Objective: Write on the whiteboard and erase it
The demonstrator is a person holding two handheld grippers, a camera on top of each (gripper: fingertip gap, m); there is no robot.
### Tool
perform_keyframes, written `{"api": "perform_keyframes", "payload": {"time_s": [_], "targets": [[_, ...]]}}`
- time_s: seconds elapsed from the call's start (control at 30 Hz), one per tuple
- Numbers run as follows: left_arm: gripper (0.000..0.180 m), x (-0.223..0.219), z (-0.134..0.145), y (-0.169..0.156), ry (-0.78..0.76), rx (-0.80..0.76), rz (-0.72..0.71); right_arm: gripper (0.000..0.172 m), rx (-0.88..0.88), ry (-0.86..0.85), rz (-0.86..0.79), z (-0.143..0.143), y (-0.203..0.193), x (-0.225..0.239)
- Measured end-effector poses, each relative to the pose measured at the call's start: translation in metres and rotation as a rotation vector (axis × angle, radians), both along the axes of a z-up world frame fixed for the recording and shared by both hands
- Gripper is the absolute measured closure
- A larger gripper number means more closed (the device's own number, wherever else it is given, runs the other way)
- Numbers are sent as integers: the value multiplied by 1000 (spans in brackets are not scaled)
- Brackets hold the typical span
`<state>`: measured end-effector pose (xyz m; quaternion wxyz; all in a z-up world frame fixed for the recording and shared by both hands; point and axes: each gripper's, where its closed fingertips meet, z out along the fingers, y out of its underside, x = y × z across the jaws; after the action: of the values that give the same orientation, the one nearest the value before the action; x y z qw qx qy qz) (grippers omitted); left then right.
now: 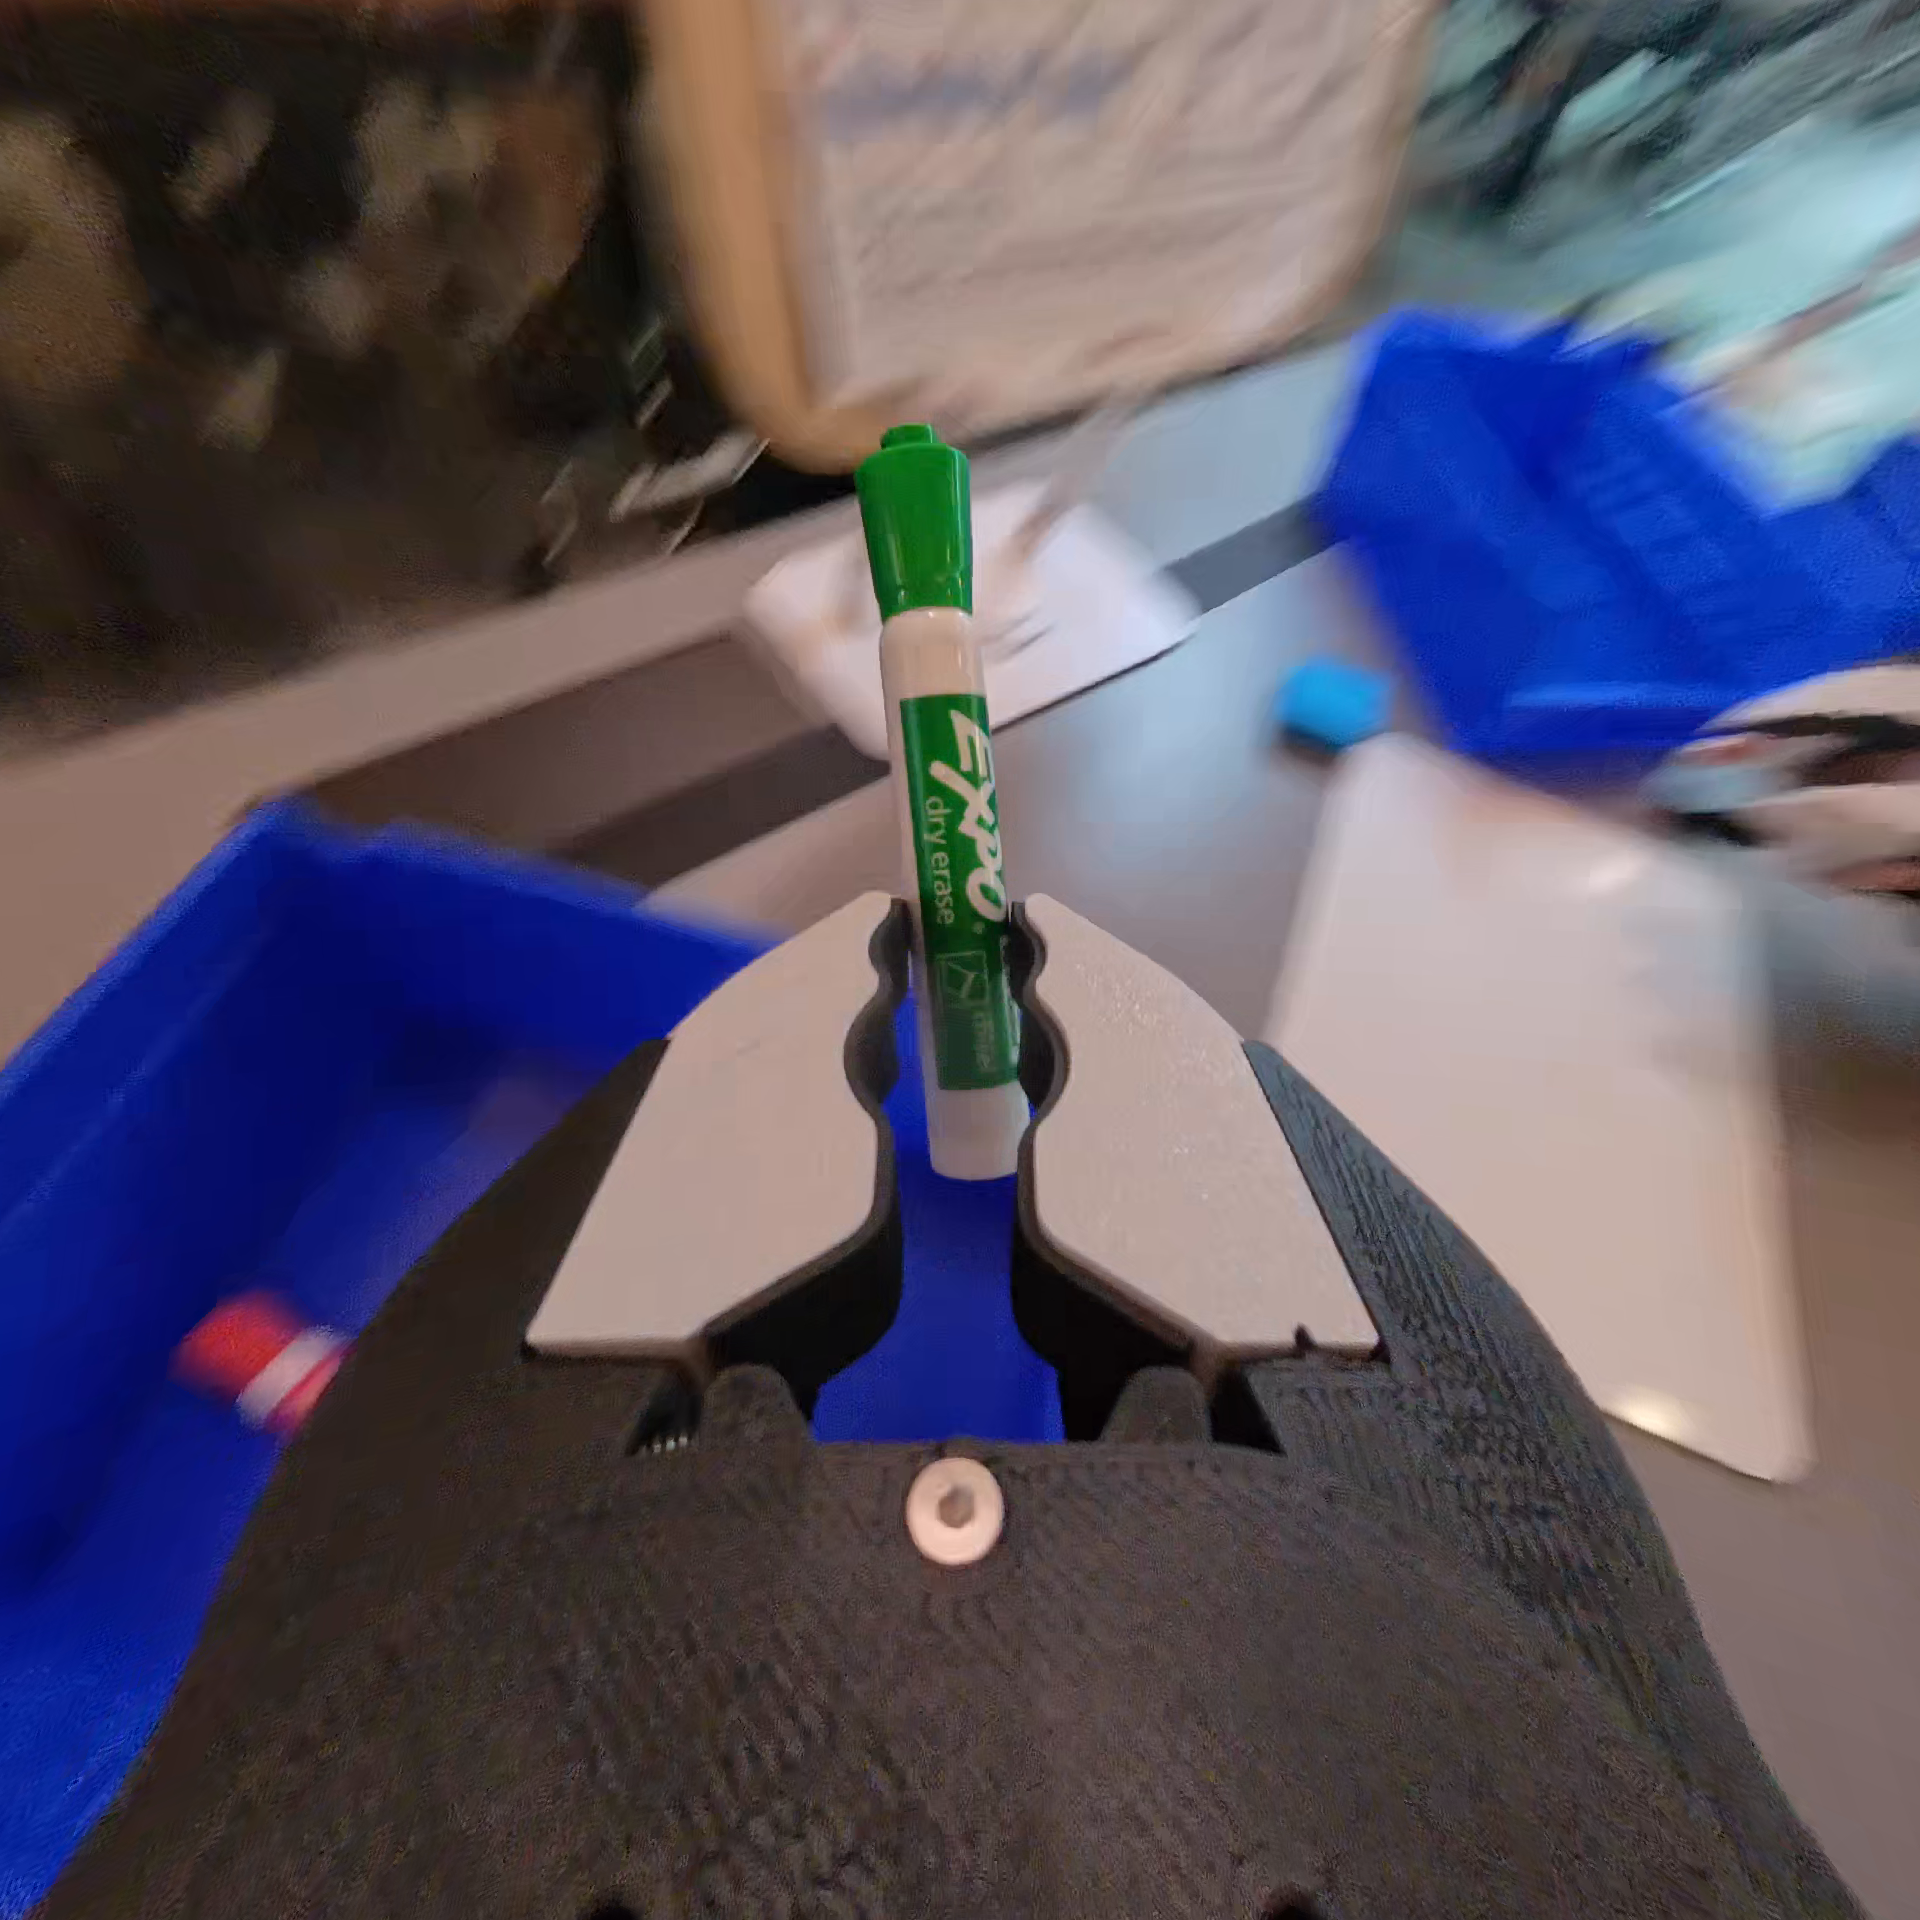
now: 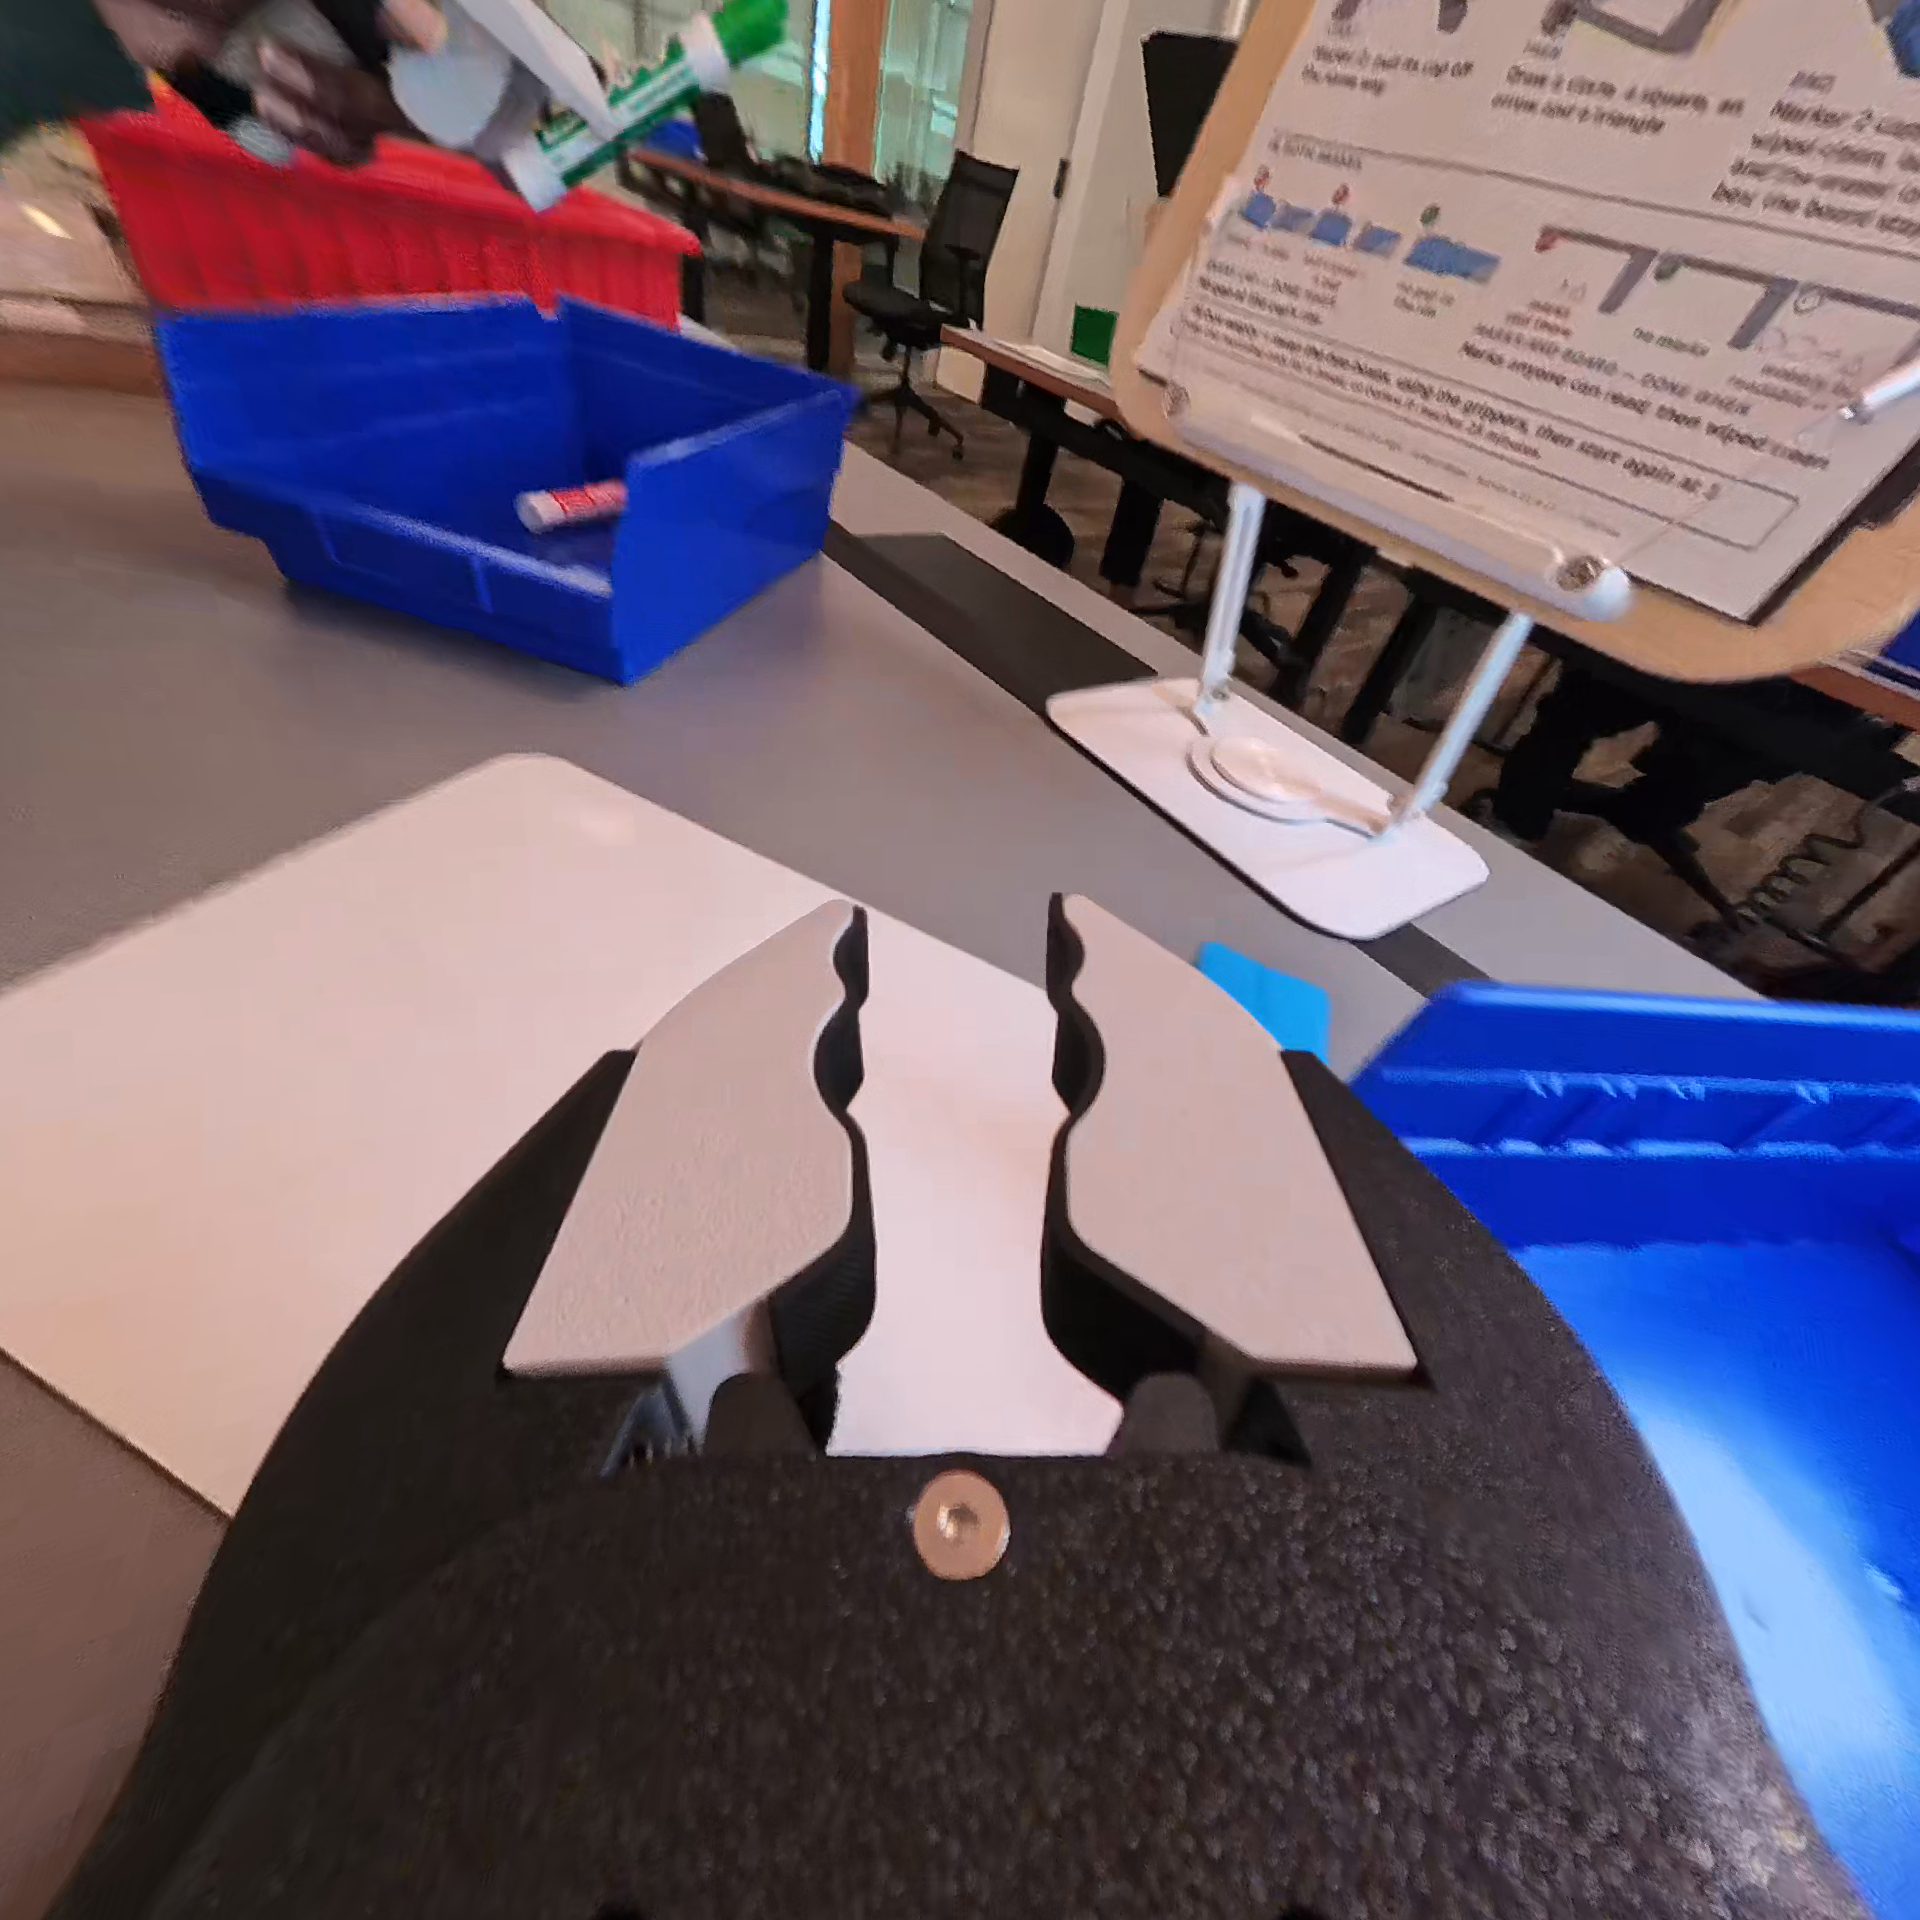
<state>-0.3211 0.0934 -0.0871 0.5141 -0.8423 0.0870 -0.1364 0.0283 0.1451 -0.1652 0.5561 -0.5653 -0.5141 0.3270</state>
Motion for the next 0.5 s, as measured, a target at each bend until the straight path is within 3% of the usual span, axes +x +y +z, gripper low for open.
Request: {"api": "perform_keyframes", "payload": {"time_s": [0.03,0.13,0.27,0.37,0.5], "targets": [[161,35,19,-11,-61,113,-108,139,-28,34,36,9,-9,-8],[161,134,41,-41,-210,325,-347,137,-145,161,199,47,-51,-37],[161,240,5,-62,-294,345,-549,127,-326,303,430,90,-107,-63],[161,282,-21,-72,-305,329,-648,124,-355,284,441,85,-116,-72],[161,304,-56,-75,-225,278,-695,152,-337,195,471,59,-122,-77]]}}
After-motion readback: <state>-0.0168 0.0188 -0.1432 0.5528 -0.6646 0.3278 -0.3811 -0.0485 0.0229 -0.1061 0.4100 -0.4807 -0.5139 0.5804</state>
